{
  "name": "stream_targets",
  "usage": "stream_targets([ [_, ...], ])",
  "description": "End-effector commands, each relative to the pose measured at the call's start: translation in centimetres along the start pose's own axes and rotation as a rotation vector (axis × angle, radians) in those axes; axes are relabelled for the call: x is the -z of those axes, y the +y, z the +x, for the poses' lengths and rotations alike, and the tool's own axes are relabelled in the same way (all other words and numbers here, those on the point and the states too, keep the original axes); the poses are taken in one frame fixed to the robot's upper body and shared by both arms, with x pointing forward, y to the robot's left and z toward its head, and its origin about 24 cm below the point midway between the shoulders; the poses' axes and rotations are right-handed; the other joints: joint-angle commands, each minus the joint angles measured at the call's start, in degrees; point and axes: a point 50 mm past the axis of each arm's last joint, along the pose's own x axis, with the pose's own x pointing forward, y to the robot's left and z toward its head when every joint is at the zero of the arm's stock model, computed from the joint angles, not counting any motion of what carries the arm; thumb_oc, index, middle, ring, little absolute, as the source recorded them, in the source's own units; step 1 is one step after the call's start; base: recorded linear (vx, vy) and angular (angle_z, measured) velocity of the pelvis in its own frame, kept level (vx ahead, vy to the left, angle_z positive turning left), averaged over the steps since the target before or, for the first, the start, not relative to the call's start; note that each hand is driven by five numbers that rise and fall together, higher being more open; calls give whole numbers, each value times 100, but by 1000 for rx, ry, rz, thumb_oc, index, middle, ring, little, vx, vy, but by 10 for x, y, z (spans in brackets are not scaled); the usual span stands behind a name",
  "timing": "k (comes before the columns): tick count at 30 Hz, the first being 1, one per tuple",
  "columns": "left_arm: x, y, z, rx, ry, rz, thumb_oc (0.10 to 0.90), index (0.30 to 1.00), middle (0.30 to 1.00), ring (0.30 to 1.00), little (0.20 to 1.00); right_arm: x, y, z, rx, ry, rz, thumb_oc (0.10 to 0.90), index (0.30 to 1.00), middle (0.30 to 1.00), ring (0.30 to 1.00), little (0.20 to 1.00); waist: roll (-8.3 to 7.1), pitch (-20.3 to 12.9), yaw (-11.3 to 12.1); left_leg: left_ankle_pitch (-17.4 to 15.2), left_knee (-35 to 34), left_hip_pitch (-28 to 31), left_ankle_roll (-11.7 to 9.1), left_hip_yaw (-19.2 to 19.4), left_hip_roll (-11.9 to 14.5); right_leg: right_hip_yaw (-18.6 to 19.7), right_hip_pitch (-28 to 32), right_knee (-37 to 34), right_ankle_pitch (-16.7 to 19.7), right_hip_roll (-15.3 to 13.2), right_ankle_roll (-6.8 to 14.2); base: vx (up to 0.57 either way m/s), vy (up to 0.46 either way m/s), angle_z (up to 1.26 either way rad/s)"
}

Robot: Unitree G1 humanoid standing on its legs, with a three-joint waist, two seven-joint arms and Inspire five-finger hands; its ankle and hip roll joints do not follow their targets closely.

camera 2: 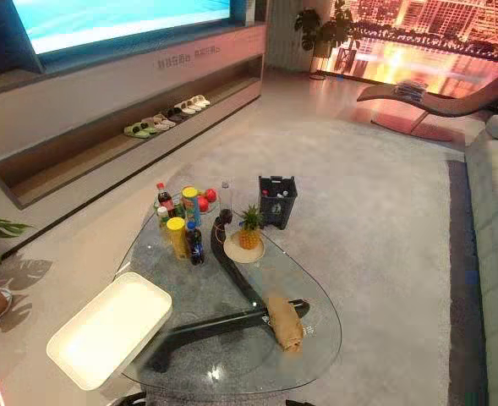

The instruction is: Wipe the table with a cloth and put it in the basket.

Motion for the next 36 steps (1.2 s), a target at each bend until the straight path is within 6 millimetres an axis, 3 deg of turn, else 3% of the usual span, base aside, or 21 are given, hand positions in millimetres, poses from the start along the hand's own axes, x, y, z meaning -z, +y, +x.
stream_targets([
  [1, -20, -16, 3, 52, -36, 41, 800, 900, 900, 900, 900, 5, 3, 1, -27, 56, -6, 800, 900, 900, 900, 900, -22, 178, -1, -586, 36, 151, 108, -108, -218, -329, 140, 26, -119, -151, 318, -125, 141, -66],
  [29, -17, -12, 3, 31, -39, 32, 800, 900, 900, 900, 900, 4, 4, 1, -36, 49, -31, 800, 900, 900, 900, 900, -29, 130, 12, -581, 36, 178, 104, -125, -227, -336, 174, 26, -115, -147, 297, 0, 0, 0],
  [36, -18, -12, 3, 25, -39, 37, 800, 900, 900, 900, 900, -24, 3, 0, 6, -131, -98, 800, 900, 900, 900, 900, -52, 152, 21, -572, 36, 181, 98, -116, -216, -321, 170, 26, -93, -145, 302, 0, 0, 0],
])
